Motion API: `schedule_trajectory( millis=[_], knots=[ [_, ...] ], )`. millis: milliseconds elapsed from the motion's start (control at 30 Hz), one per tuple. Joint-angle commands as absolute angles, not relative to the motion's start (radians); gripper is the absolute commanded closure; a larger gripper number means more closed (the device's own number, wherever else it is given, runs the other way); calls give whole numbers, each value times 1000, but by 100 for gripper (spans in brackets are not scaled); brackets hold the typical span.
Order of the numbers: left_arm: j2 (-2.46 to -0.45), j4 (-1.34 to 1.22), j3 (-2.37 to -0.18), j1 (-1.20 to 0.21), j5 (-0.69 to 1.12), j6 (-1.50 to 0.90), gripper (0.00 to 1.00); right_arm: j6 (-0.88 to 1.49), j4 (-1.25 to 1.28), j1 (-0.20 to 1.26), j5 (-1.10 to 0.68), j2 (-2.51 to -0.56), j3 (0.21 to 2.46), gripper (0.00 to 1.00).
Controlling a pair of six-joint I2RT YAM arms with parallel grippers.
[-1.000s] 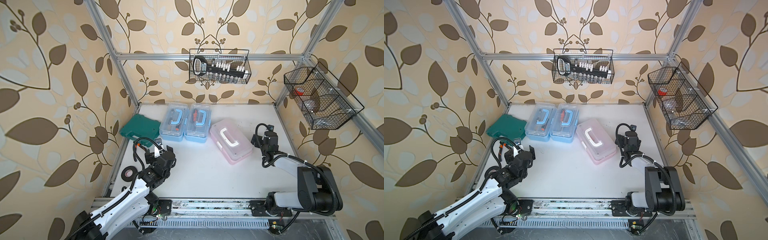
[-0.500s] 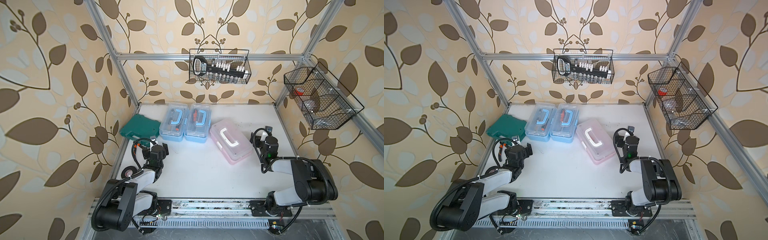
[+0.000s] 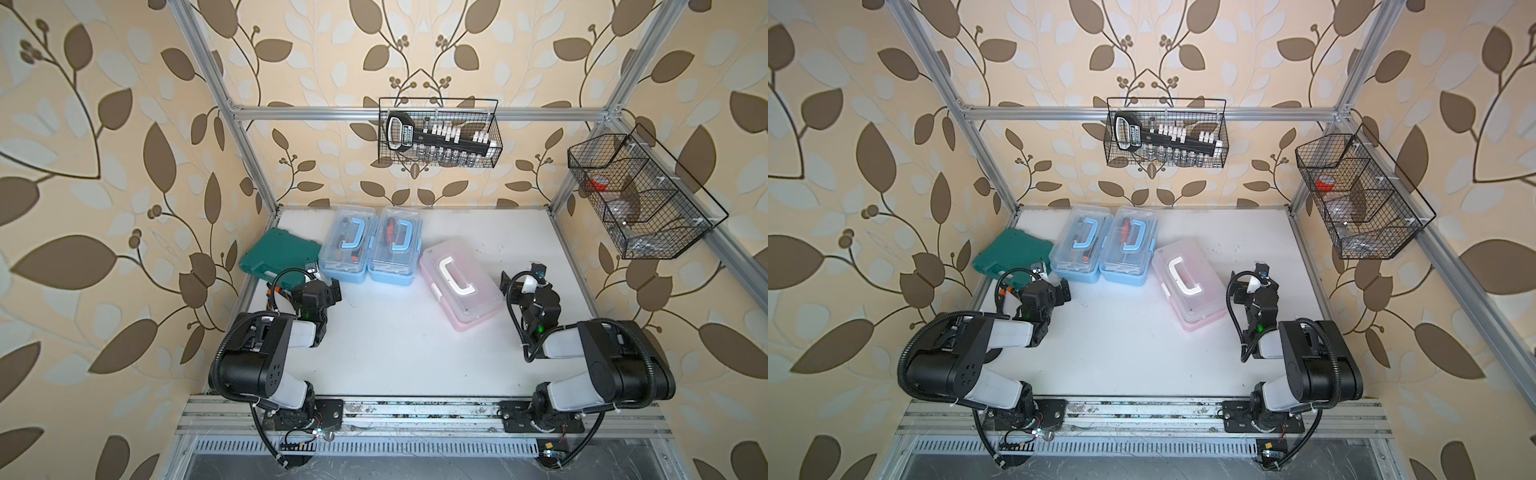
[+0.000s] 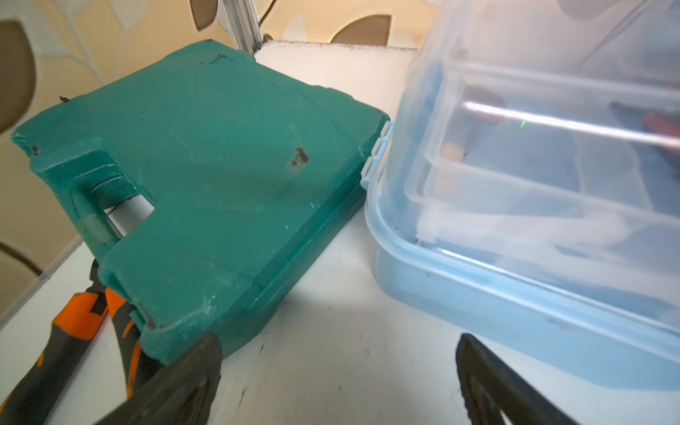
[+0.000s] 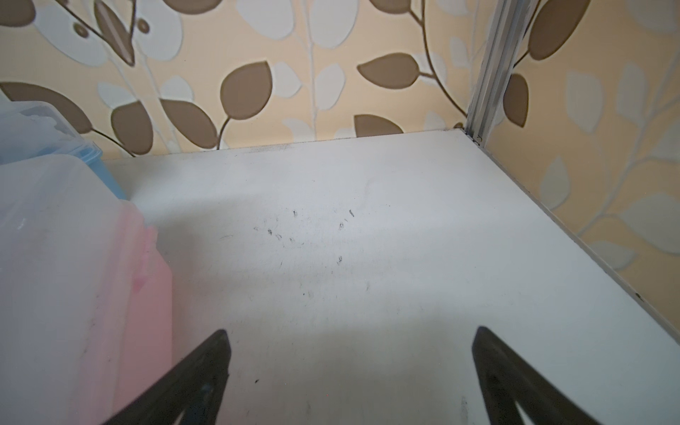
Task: Close toolboxes
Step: Reset both arms
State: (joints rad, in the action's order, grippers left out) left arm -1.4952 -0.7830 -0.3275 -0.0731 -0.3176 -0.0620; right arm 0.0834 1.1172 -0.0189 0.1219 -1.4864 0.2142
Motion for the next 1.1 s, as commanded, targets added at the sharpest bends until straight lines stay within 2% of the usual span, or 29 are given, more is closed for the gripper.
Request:
schedule_trajectory(
  millis=[0, 167, 333, 467, 633, 1067],
  knots=[
    [-1495, -787, -360, -54, -299, -76, 1, 72, 1146, -16, 106, -1493, 225, 1],
    [-1484, -805, -343, -54, -297, -75, 1, 72, 1146, -16, 106, -1493, 225, 1],
    [-1465, -930, -268, -54, -262, -60, 1, 72, 1146, -16, 106, -1494, 225, 1],
    [-1472, -905, -286, -54, -152, -15, 1, 72, 1147, -17, 106, -1494, 225, 1],
    [-1501, -761, -377, -54, -198, -34, 1, 72, 1147, -16, 106, -1493, 225, 1],
    [-1499, -755, -380, -52, -202, -35, 1, 65, 1141, -16, 89, -1494, 229, 1]
  ],
)
